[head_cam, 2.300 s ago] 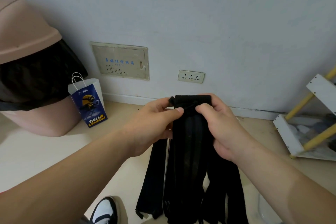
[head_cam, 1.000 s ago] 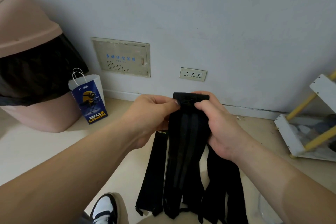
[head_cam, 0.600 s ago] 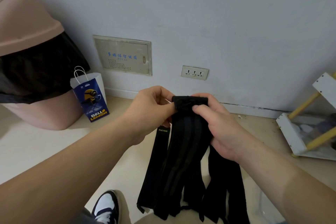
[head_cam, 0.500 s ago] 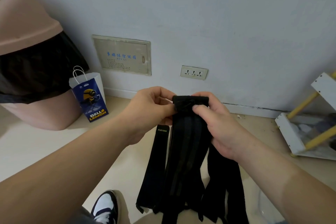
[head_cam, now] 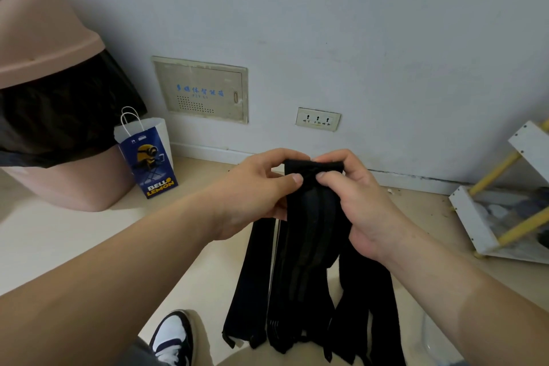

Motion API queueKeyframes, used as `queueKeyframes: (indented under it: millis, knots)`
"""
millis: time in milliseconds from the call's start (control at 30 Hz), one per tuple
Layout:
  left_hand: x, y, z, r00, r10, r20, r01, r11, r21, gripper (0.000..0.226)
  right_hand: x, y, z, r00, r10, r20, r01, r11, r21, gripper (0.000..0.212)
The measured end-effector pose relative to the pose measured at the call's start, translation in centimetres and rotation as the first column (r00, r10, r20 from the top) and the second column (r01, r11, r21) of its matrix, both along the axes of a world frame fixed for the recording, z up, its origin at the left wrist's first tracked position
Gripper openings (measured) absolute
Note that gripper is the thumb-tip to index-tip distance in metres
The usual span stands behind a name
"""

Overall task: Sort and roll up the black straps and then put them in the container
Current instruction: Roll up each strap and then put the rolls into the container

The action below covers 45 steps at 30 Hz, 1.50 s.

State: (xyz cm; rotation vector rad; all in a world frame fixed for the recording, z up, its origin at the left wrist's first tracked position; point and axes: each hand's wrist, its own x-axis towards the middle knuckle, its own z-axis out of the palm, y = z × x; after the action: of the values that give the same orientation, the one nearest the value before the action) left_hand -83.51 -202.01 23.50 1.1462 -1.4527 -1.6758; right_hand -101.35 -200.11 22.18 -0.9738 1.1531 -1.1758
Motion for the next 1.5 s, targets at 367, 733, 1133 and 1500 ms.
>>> queueKeyframes:
  millis: [367,733,1133,1500]
  knots:
    - [-1.3,0.0,-0.8,0.954,0.282,0.098,-0.237,0.915,-0.327,0.031,0.2,0.7,0.8,0.983,0.113,0.144,-0.113,0.994,-0.008,0.011]
    - [0.2,-0.5,-1.1,0.909,0.332,0.251,0.061,0.489,-0.87,0.035,-0.9,0.6,1.7,0.955,0.195,0.225,-0.239,0.953,0.188,0.042]
    - [-0.8,0.5,-0.8,0.981,0.188,-0.047,-0.194,0.952,-0.237,0.037,-1.4,-0.5,0.2,0.996,0.016,0.087,-0.022,0.997,0.068,0.022]
    - [0.4,0.3,0.2,0.99,0.127,0.059,-0.115,0.979,-0.166,0.015,-1.6,-0.4,0.3,0.995,0.017,-0.098,-0.038,0.973,-0.226,0.036]
